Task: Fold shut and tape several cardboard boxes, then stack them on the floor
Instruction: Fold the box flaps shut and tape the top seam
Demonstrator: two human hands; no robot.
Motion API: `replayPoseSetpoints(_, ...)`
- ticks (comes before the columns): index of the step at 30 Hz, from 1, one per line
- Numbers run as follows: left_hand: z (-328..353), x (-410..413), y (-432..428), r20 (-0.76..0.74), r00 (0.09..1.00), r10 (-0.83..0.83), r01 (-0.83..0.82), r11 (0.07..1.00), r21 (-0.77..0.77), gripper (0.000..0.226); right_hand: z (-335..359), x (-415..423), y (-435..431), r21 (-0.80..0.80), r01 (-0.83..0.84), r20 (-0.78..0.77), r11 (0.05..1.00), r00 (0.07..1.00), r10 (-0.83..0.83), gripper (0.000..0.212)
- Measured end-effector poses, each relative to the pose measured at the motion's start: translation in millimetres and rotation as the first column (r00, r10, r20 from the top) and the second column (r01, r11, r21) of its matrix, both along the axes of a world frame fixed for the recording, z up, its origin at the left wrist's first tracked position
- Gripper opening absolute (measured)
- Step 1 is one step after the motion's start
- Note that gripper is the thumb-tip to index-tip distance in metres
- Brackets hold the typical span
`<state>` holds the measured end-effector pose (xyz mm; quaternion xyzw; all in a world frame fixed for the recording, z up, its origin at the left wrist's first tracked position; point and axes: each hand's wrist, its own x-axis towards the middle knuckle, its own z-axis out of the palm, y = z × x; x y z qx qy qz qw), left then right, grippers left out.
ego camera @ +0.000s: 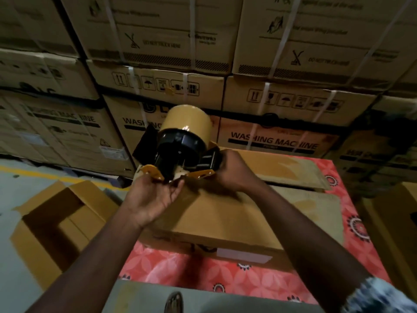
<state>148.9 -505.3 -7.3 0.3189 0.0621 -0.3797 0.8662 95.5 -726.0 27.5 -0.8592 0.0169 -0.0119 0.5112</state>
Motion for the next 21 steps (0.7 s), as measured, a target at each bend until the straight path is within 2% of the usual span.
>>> replayPoseSetpoints(2, -7.4, 13.9, 19.0, 0.012, 1.0, 0.022, -0.021, 0.999, -0.043, 0.067, -3.4, 17.4, 8.9, -0.035, -0.05, -0.034, 0.998, 0.998, 0.049, 0.033)
replayPoseSetpoints(4, -14.4, 27.7, 35.0, -0.017, 0.999, 0.028, -0.028, 1.0, 0.012, 0.088, -1.4, 29.9, 17.6, -0.064, -0.077, -0.049, 0.995, 0.996, 0.074, 0.021)
replayPoseSetpoints(7, -25.3, 51.7, 55.7, -0.04, 0.999, 0.03, -0.029, 0.999, 0.037, 0.096, 0.8, 45.8, 28.2, -0.089, -0.107, -0.079, 0.99, 0.992, 0.1, 0.024)
replayPoseSetpoints(10, -27.6, 67.2, 65.5, -0.039, 0.999, 0.037, -0.035, 0.998, 0.06, 0.076, -1.5, 59.6, 31.2, -0.082, -0.13, -0.14, 0.988, 0.983, 0.118, 0.022)
replayPoseSetpoints(12, -27.6, 76.6, 63.8, -0.039, 0.998, 0.051, -0.041, 0.975, 0.22, 0.038, -8.5, 69.1, 33.5, -0.142, -0.14, -0.128, 0.98, 0.984, 0.122, 0.02)
replayPoseSetpoints(13, -29.5, 82.1, 63.7, -0.06, 0.996, 0.065, -0.045, 0.958, 0.283, 0.029, -11.6, 72.8, 34.2, -0.17, -0.146, -0.117, 0.975, 0.985, 0.127, 0.02)
replayPoseSetpoints(15, -37.8, 92.2, 66.2, -0.088, 0.993, 0.083, -0.043, 0.924, 0.381, 0.038, -18.3, 79.4, 36.1, -0.219, -0.151, -0.116, 0.964, 0.985, 0.128, 0.025)
replayPoseSetpoints(17, -41.8, 97.8, 67.8, -0.072, 0.995, 0.075, -0.035, 0.893, 0.448, 0.038, -24.0, 84.4, 35.7, -0.25, -0.152, -0.119, 0.956, 0.985, 0.125, 0.031)
replayPoseSetpoints(21, -47.3, 104.8, 63.0, 0.049, 0.998, 0.035, -0.056, 0.829, 0.556, 0.02, -30.3, 91.7, 34.9, -0.315, -0.144, -0.136, 0.938, 0.985, 0.105, 0.035)
